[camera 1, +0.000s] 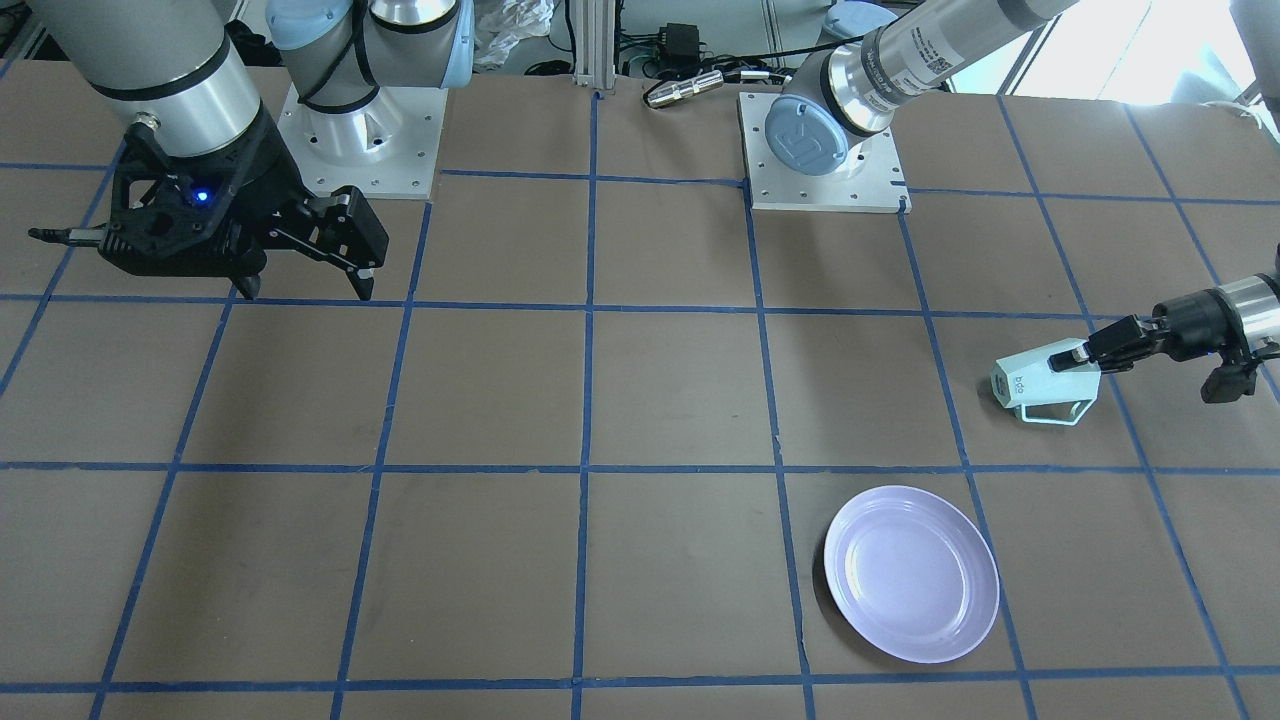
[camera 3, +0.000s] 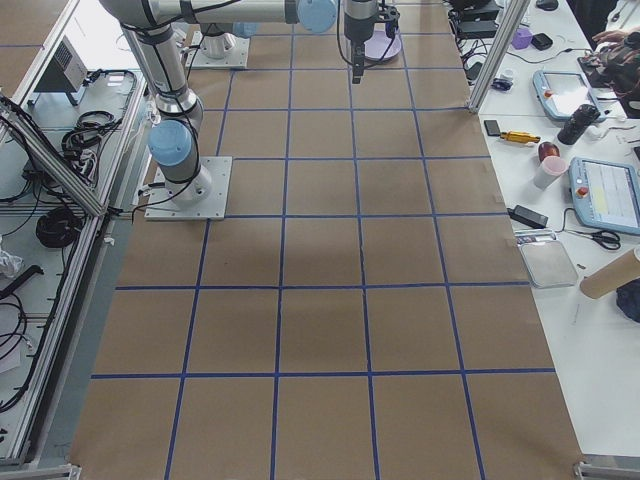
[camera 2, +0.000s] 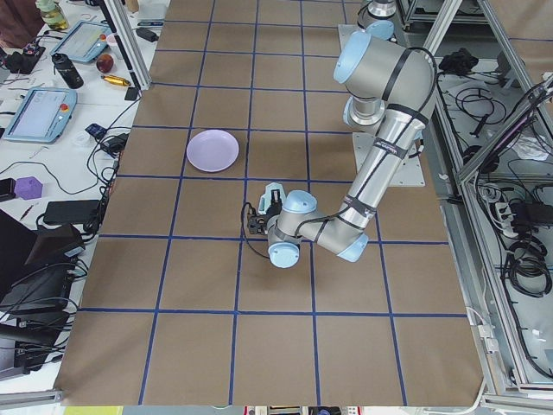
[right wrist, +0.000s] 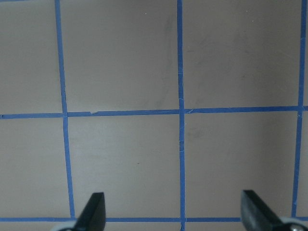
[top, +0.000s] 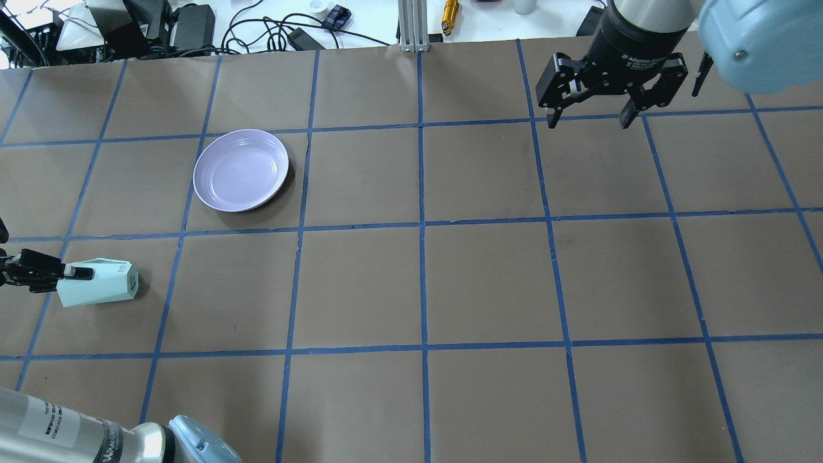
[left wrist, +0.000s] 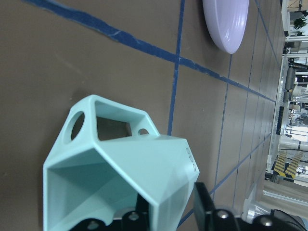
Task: Flip cup and place on plate
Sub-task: 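Lift the mug with the left gripper and rotate it upright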
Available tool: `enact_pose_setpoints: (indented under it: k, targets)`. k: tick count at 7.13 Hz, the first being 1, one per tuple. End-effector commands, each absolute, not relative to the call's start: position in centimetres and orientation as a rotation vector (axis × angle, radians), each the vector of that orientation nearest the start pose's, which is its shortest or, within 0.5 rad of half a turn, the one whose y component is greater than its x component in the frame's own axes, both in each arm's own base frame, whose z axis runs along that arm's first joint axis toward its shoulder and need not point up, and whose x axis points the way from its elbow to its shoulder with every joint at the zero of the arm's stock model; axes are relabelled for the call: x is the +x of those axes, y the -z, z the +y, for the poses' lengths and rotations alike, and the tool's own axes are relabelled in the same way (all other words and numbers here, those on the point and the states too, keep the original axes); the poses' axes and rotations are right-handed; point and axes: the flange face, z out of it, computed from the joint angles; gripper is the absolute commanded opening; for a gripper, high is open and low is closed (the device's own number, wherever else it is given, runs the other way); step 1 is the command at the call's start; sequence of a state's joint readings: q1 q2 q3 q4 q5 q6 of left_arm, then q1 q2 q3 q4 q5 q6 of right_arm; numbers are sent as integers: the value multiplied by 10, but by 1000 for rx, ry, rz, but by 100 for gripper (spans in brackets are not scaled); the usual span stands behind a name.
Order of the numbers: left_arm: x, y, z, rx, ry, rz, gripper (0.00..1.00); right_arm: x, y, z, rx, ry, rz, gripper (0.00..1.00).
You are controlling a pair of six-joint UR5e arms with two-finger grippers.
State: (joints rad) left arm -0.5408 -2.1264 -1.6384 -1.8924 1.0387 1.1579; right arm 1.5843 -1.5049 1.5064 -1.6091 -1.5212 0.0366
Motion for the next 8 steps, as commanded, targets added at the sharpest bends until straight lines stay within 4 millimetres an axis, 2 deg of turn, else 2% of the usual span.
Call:
enact_pose_setpoints:
  k: [1,2,3,5,6,8]
  targets:
    - [350,-195,-438,131,-27,-2117,0,145,-490,-522,34,55,3091,100]
    - [345,-216,-443,119,-37,-2145,0,146,-490,-522,32,55,3089,100]
    - [331,-242,-453,75,-39,-2191,0,146,-490,-522,32,55,3089,100]
    - [269,-311,-491,18,6,-2309,0,146,-490,-522,32,55,3089,100]
    - [233,-334,-509,-32,63,-2385,0,146,-490,-521,34,53,3089,100]
    - [173,-352,-542,-101,142,-2576,0,146,-490,-522,34,55,3089,100]
